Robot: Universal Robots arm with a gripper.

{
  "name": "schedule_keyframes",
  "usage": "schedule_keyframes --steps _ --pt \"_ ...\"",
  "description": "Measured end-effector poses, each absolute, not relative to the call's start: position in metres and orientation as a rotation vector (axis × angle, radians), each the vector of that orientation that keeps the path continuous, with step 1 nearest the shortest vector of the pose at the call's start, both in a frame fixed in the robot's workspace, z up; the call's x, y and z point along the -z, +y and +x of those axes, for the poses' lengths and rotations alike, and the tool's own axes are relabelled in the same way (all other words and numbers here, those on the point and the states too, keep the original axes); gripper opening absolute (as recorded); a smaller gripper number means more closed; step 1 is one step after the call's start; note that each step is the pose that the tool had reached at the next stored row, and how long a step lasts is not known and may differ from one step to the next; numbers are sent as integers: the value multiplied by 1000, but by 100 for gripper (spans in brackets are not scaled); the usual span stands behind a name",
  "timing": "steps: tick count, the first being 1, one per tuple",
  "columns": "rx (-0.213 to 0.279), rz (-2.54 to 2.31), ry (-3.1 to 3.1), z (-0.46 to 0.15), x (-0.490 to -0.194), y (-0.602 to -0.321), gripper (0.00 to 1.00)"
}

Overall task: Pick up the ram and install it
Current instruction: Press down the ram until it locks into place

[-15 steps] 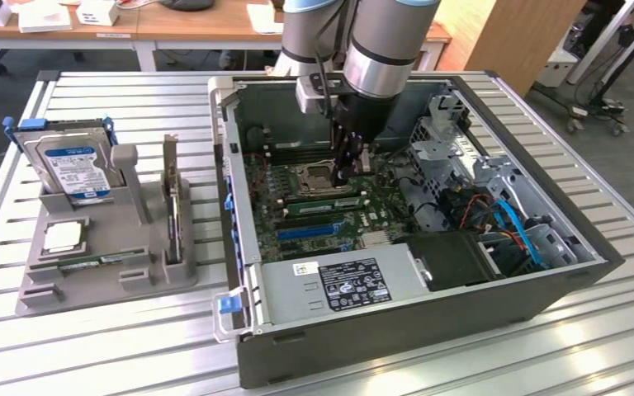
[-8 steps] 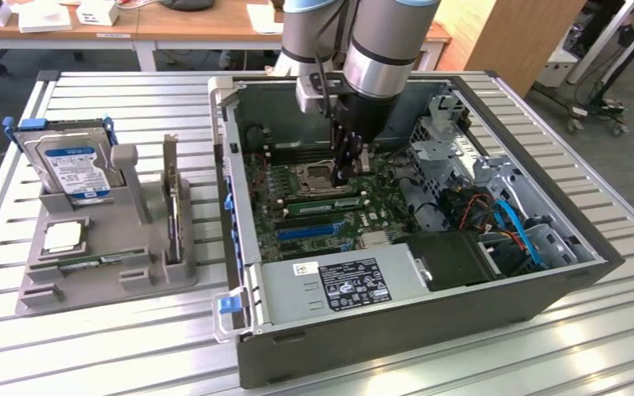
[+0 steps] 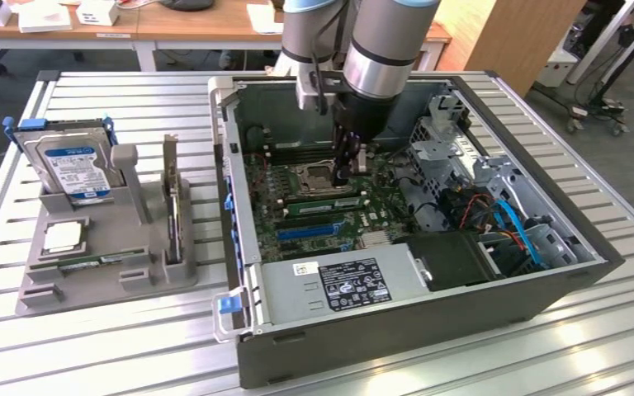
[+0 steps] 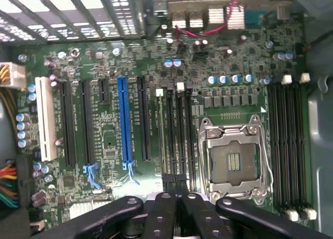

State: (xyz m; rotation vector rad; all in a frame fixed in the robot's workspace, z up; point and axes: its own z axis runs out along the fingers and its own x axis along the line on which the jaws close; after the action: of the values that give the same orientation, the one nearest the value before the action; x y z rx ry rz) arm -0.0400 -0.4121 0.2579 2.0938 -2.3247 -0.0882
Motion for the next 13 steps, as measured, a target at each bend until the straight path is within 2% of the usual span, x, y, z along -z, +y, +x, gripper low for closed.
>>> schedule_keyframes --steps 13 --pt "89 1861 -2521 -40 -257 -412 10"
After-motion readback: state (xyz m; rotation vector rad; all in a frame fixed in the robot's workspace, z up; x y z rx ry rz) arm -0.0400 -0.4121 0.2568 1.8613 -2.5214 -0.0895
